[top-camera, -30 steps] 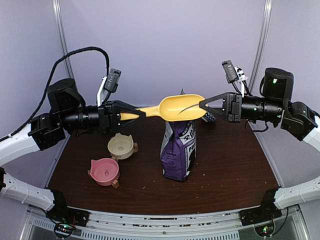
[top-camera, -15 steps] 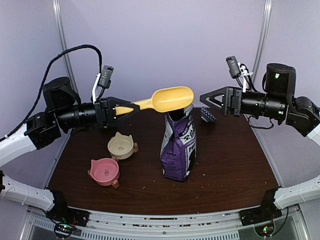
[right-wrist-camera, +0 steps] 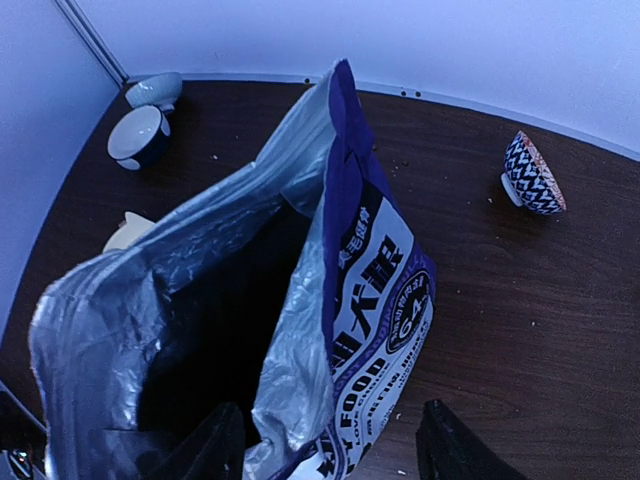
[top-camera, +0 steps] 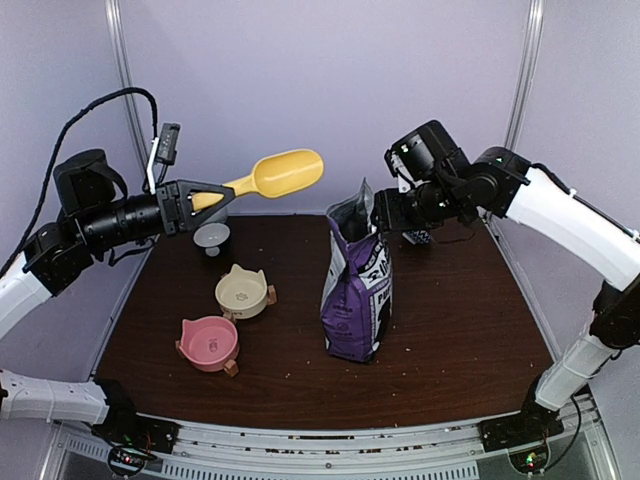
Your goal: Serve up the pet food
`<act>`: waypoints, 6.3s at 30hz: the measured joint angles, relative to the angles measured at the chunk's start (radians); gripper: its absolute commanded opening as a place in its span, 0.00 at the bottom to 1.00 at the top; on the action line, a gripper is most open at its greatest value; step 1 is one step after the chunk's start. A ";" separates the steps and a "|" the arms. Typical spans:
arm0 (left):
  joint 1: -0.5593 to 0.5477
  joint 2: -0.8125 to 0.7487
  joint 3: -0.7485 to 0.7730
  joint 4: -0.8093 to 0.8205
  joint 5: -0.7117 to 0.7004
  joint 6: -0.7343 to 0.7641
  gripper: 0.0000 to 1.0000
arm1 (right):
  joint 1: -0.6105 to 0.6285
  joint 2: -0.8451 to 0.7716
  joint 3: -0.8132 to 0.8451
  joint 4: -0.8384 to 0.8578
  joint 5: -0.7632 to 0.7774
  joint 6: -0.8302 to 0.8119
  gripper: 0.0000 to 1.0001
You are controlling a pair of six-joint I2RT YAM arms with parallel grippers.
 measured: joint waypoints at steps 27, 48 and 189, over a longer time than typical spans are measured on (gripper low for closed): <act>0.013 -0.044 -0.063 -0.013 -0.010 -0.013 0.15 | -0.150 0.035 0.098 -0.181 0.028 -0.017 0.00; 0.029 -0.140 -0.135 -0.104 -0.010 -0.009 0.15 | 0.124 0.091 -0.142 0.185 -0.192 0.101 0.00; 0.034 0.015 -0.521 0.373 0.394 -0.526 0.06 | 0.152 -0.212 -0.512 0.510 -0.356 0.297 0.00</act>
